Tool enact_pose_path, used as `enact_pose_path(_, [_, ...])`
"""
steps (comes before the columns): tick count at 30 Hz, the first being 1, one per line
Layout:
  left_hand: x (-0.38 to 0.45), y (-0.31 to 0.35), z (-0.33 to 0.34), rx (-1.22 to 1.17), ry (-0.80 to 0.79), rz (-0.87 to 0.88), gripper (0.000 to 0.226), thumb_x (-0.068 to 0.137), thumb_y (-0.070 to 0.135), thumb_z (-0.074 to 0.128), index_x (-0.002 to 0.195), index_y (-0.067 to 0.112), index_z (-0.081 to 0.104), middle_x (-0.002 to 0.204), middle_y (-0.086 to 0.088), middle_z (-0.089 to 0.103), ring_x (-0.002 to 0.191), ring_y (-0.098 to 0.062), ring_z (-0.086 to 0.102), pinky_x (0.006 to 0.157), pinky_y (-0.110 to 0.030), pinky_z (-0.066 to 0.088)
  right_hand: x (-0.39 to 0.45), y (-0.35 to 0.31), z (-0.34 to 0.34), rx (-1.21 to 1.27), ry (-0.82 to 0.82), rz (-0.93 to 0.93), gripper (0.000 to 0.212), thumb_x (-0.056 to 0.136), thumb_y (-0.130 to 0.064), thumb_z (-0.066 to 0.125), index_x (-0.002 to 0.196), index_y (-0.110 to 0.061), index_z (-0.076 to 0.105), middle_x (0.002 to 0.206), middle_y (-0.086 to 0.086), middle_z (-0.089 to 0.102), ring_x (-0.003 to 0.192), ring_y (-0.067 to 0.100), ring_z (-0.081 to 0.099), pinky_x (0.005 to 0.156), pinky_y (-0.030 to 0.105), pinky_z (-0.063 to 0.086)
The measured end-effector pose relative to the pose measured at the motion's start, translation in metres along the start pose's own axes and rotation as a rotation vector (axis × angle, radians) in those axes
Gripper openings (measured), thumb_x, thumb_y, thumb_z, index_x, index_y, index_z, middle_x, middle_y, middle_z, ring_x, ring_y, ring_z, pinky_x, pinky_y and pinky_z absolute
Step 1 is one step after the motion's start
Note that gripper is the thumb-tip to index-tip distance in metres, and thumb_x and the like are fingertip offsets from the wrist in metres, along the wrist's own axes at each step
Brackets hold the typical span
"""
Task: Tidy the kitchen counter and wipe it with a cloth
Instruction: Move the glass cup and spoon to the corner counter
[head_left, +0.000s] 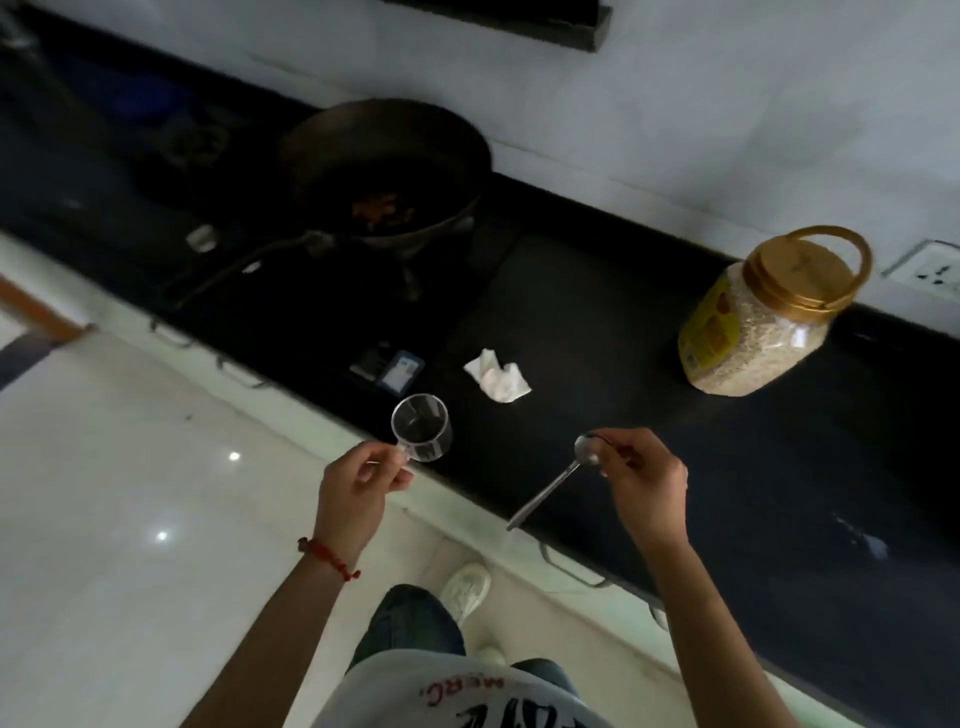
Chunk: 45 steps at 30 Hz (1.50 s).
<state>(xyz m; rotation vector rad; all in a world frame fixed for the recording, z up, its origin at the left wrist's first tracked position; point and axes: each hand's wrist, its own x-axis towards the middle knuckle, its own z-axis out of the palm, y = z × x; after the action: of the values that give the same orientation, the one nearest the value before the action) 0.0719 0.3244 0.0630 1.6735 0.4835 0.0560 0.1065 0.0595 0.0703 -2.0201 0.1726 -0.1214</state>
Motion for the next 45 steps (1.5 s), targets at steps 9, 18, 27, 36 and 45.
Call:
enact_pose_path(9, [-0.144, -0.089, -0.115, -0.088, 0.529, -0.212, 0.019, 0.085, 0.002, 0.056, 0.069, 0.01, 0.062, 0.063, -0.006, 0.065, 0.059, -0.019, 0.065, 0.056, -0.013, 0.055, -0.054, -0.004, 0.09, -0.015, -0.418, -0.112, 0.011, 0.081, -0.003, 0.065, 0.084, -0.013, 0.069, 0.079, 0.004, 0.066, 0.071, -0.001, 0.062, 0.058, 0.006, 0.047])
enact_pose_path(18, [-0.239, -0.162, -0.206, -0.309, 0.953, -0.465, 0.012, 0.085, 0.002, 0.057, 0.074, 0.0, 0.063, 0.071, -0.016, 0.062, 0.065, -0.027, 0.061, 0.059, -0.022, 0.055, -0.115, -0.046, 0.212, -0.133, -0.725, -0.31, 0.021, 0.078, -0.002, 0.067, 0.074, -0.022, 0.065, 0.071, 0.0, 0.064, 0.068, -0.007, 0.059, 0.059, 0.003, 0.042])
enact_pose_path(27, [-0.237, -0.208, -0.318, -0.288, 1.08, -0.596, 0.015, 0.083, 0.009, 0.061, 0.069, 0.009, 0.066, 0.058, -0.003, 0.069, 0.064, -0.026, 0.066, 0.074, -0.037, 0.054, -0.159, -0.103, 0.369, -0.154, -0.848, -0.352, 0.012, 0.081, -0.005, 0.064, 0.082, -0.017, 0.067, 0.079, 0.006, 0.065, 0.068, 0.022, 0.063, 0.065, 0.013, 0.046])
enact_pose_path(36, [-0.153, -0.188, -0.458, -0.255, 1.061, -0.5, 0.011, 0.084, 0.008, 0.059, 0.076, 0.002, 0.065, 0.067, -0.01, 0.066, 0.063, -0.025, 0.065, 0.07, -0.032, 0.055, -0.163, -0.156, 0.484, -0.233, -0.838, -0.363, 0.009, 0.084, -0.007, 0.061, 0.09, -0.004, 0.066, 0.082, 0.009, 0.065, 0.072, 0.027, 0.063, 0.064, 0.0, 0.042])
enact_pose_path(45, [-0.013, -0.175, -0.586, -0.211, 1.043, -0.439, 0.014, 0.084, 0.012, 0.06, 0.07, 0.011, 0.065, 0.058, 0.003, 0.067, 0.053, -0.006, 0.065, 0.055, -0.013, 0.053, -0.115, -0.226, 0.646, -0.209, -0.835, -0.31, 0.016, 0.082, -0.006, 0.062, 0.078, -0.021, 0.063, 0.081, 0.006, 0.065, 0.072, 0.029, 0.064, 0.064, 0.006, 0.042])
